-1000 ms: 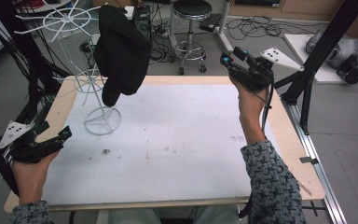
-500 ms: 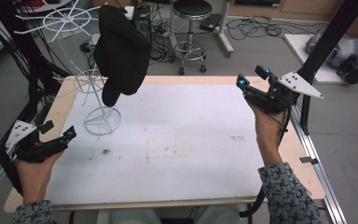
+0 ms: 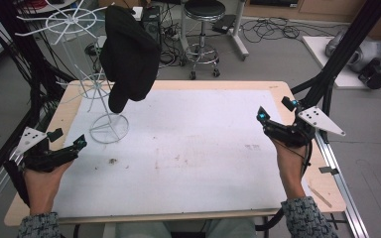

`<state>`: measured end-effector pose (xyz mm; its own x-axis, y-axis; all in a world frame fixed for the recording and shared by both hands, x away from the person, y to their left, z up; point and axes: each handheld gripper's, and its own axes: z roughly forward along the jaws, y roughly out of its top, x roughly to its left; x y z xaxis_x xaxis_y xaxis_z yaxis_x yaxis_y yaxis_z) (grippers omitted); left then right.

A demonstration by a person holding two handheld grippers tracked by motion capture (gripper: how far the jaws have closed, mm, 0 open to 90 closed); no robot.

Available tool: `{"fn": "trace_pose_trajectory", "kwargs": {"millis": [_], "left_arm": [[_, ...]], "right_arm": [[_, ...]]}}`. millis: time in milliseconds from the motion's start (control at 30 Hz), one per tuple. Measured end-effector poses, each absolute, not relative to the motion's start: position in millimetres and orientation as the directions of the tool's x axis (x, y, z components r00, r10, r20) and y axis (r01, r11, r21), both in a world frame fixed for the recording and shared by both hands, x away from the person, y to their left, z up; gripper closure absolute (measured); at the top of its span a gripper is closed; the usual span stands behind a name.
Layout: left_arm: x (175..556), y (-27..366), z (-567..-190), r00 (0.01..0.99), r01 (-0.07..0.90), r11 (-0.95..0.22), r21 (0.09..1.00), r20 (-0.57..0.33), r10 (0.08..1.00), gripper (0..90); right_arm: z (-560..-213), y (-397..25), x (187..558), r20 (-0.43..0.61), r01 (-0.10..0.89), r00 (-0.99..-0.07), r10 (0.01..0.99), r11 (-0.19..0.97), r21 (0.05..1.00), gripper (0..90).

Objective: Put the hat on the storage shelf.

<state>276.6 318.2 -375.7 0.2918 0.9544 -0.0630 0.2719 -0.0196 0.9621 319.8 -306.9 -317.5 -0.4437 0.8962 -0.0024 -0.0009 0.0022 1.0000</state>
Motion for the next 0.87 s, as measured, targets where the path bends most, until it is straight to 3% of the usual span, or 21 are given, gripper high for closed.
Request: {"fn": "trace_pose_trajectory", "kwargs": {"millis": [333,867], "left_arm": [[278.2,314.8,-377.6,0.297,0.279,-0.031,0.960,-0.055,0.953,17.8],[279.2,308.8,-373.8,0.312,0.264,-0.041,0.964,-0.045,0.949,17.8]], "right_arm": [[-357.3,-323.3,306.1,0.001,0.041,-0.417,0.909,0.017,0.999,11.8],[-367.8,-325.0,305.7,0.020,0.070,-0.417,0.909,0.010,0.998,11.8]]}}
